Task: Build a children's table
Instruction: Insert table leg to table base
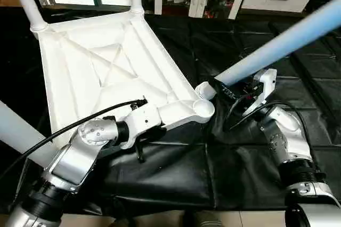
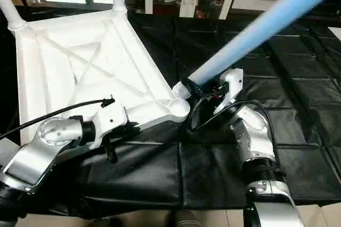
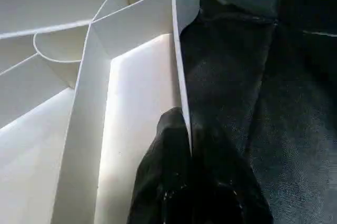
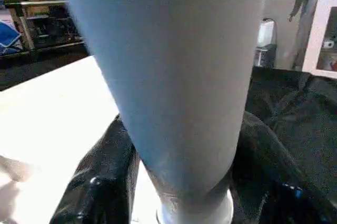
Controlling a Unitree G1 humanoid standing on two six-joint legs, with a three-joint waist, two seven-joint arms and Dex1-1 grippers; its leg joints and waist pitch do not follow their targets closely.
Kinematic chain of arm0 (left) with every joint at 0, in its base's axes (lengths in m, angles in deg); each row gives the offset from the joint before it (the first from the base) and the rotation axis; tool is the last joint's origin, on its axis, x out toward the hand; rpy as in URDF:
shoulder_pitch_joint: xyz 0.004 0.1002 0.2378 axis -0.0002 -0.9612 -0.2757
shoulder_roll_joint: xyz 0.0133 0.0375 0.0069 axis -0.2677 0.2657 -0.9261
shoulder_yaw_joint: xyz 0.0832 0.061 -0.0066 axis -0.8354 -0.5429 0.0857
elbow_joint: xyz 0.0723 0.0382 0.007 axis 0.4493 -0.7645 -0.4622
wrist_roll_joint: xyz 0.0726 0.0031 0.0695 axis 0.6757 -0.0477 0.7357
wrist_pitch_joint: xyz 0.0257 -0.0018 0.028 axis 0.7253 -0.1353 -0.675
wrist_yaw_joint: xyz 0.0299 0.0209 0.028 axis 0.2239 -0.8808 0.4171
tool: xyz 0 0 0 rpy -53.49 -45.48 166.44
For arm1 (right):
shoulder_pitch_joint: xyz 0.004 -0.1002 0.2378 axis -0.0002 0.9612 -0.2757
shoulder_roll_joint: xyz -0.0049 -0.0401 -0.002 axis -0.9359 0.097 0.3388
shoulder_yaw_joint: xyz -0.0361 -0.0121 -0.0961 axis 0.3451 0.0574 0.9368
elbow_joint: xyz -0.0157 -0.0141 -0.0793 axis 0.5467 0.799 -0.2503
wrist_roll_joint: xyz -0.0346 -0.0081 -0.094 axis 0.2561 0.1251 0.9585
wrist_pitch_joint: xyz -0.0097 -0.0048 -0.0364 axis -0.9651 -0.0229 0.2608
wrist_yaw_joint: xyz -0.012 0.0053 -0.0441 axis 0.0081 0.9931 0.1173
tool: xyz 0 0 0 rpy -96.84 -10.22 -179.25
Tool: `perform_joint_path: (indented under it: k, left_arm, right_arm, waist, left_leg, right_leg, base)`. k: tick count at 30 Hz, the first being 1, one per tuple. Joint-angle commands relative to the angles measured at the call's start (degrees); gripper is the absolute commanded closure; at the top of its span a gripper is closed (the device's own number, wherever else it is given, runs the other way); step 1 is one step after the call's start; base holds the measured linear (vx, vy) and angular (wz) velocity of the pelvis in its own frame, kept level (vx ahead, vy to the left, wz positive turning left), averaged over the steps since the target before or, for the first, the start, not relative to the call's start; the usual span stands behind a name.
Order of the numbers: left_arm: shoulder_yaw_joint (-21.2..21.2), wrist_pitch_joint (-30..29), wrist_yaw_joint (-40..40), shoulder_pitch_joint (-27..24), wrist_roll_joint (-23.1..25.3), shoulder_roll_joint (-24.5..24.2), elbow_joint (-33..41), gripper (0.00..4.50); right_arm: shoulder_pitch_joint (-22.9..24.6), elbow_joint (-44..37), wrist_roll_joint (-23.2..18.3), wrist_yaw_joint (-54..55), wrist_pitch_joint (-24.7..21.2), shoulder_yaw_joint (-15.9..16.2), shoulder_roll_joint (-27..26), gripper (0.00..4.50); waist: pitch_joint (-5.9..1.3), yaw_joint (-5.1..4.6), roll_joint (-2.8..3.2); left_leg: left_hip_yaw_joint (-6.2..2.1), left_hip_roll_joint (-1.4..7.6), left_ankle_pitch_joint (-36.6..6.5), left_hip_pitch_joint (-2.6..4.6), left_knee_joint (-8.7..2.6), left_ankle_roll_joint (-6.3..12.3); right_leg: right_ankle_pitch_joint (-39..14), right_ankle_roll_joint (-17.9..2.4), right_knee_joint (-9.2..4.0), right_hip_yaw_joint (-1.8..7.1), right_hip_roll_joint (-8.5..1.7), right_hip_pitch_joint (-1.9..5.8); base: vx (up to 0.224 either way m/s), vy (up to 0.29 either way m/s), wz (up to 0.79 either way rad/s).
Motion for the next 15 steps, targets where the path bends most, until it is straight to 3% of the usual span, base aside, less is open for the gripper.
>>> perform_joint_path:
  k: [1, 7, 11, 12, 15]
  left_arm:
    - [-4.89, 1.04, -3.4, -2.47, -0.13, -0.26, -1.55, 4.5]
    - [-4.74, 2.45, -5.43, -2.69, -1.71, -0.38, 0.38, 4.5]
    - [-5.78, 4.32, -6.58, -2.55, -1.14, -0.73, -0.06, 4.5]
    - [-5.82, 4.53, -6.6, -2.52, -1.02, -0.66, -0.27, 4.5]
    - [-6.03, 5.79, -6.73, -2.22, -0.37, -0.08, -1.55, 4.5]
  right_arm:
    - [-0.18, -2.05, -1.1, -2.69, -1.41, 0.68, 0.35, 2.5]
    - [-3.95, -1.06, -2.54, -7.63, -8.69, 0.62, 3.78, 2.63]
    - [-6.58, -1.2, -5.06, -15.1, -14.84, 0.84, 7.26, 2.66]
    - [-6.56, -1.48, -5.36, -15.74, -15.36, 0.85, 7.47, 2.67]
    - [-6.18, -4.09, -8.19, -18.87, -19.37, 0.1, 8.38, 2.68]
  waist:
    - [-4.3, 0.14, -0.2]
    - [-4.23, 0.18, -0.19]
    - [-4.31, 0.37, -0.38]
    - [-4.43, 0.45, -0.65]
    - [-4.4, 1.04, -0.69]
  left_leg:
    - [-1.8, 4.42, -1.68, 1.46, -3.67, 9.28]
    - [-1.88, 4.39, -2.92, 1.56, -3.71, 8.33]
    - [-1.79, 4.32, -1.45, 1.5, -3.34, 9.92]
    - [-1.74, 4.41, -0.66, 1.52, -3.24, 10.24]
    - [-1.81, 4.51, 0.64, 1.55, -3.18, 10.93]
  right_leg:
    - [-4.32, -16.39, -2.42, 1.8, -2.71, 3.09]
    - [-6.26, -15.87, -2.48, 1.74, -2.51, 2.98]
    - [-3.97, -16.44, -2.15, 1.73, -2.54, 3.09]
    - [-3.4, -16.42, -2.08, 1.77, -2.68, 3.07]
    - [-3.41, -16.18, -2.01, 1.78, -2.76, 3.08]
  base:
    - [0.0, 0.0, 0.0]
    - [0.0, 0.0, 0.0]
    - [0.0, 0.0, 0.0]
    - [0.0, 0.0, 0.0]
    - [0.0, 0.0, 0.0]
